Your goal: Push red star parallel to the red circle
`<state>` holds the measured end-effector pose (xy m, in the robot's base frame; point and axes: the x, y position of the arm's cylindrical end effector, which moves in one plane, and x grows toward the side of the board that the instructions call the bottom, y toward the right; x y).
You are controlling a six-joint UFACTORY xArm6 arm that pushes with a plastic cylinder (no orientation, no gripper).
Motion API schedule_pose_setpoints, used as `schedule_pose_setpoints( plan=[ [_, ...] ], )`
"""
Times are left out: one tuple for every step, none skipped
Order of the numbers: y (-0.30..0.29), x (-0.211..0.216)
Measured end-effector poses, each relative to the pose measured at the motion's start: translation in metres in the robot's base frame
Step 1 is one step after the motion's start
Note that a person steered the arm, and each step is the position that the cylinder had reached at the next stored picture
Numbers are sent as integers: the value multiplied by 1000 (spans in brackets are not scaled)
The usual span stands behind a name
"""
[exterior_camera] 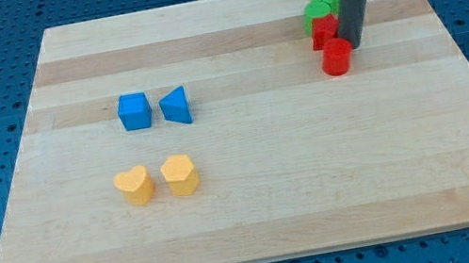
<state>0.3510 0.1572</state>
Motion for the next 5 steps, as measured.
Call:
schedule_pose_setpoints(
  plan=[
    [11,-3],
    [27,-9],
    [23,-24],
    [17,-30],
    [-10,-30]
  ],
)
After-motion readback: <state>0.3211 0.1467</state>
